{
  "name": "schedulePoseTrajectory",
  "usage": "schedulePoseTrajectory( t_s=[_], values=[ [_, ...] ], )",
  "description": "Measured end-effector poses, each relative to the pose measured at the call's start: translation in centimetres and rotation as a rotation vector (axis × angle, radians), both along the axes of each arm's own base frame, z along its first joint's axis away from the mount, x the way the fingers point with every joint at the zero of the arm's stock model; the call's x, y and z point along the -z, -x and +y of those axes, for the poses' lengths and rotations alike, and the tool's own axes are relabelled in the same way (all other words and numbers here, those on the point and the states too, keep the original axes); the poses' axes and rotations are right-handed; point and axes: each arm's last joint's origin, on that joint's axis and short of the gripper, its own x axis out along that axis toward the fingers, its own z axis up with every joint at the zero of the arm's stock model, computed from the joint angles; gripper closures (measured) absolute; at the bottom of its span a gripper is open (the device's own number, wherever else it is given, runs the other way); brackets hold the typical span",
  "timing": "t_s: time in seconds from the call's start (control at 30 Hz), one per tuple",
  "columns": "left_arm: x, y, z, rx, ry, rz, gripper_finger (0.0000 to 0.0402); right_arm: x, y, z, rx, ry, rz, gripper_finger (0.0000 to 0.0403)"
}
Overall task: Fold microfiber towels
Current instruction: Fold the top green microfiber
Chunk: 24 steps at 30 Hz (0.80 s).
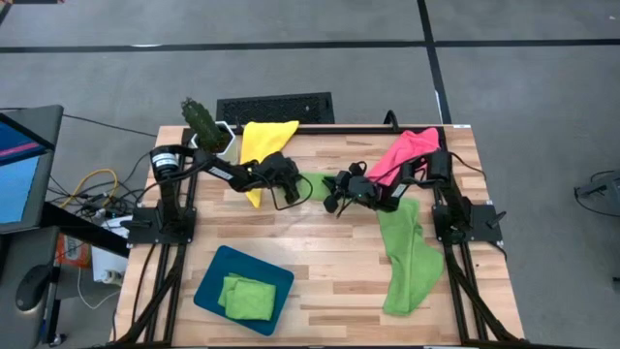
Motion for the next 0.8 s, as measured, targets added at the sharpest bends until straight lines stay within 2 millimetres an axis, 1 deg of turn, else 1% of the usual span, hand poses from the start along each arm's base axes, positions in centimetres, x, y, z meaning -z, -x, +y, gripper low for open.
schedulePoseTrajectory(
  t_s=[0.07, 0.2, 0.27, 0.33, 0.43, 0.53, 0.6, 0.7, 0.8],
  values=[
    [-0.7, 0.2, -0.1, -0.003, 0.0, -0.009, 0.0402, -1.0, -0.1, 0.0, -0.005, 0.019, -0.024, 0.0328],
    [-2.9, 0.1, -0.4, 0.004, -0.023, -0.072, 0.0402, -3.0, -0.3, 0.0, -0.014, 0.062, -0.076, 0.0328],
    [-3.5, 0.0, -0.7, 0.014, -0.028, -0.089, 0.0402, -3.5, -0.4, 0.1, -0.019, 0.064, -0.094, 0.0328],
    [-3.8, -0.1, -1.3, 0.038, -0.023, -0.095, 0.0402, -3.7, -0.5, 0.6, -0.035, 0.056, -0.104, 0.0328],
    [-3.5, -0.2, -2.3, 0.072, 0.015, -0.059, 0.0402, -2.9, -0.6, 1.9, -0.101, 0.04, -0.077, 0.0328],
    [-3.0, -0.2, -3.8, 0.105, 0.033, 0.01, 0.0402, -2.4, -0.3, 3.1, -0.134, 0.028, -0.039, 0.0328],
    [-2.5, -0.1, -4.9, 0.11, 0.018, 0.035, 0.0402, -1.9, 0.3, 3.7, -0.14, 0.024, -0.011, 0.0328],
    [-1.5, 0.8, -6.2, 0.056, -0.04, 0.078, 0.0401, -1.5, 1.0, 4.0, -0.109, 0.017, 0.003, 0.0328],
    [-0.5, 1.9, -6.8, -0.019, -0.075, 0.098, 0.0402, -1.0, 1.5, 4.0, -0.098, -0.006, 0.039, 0.0328]
  ],
)
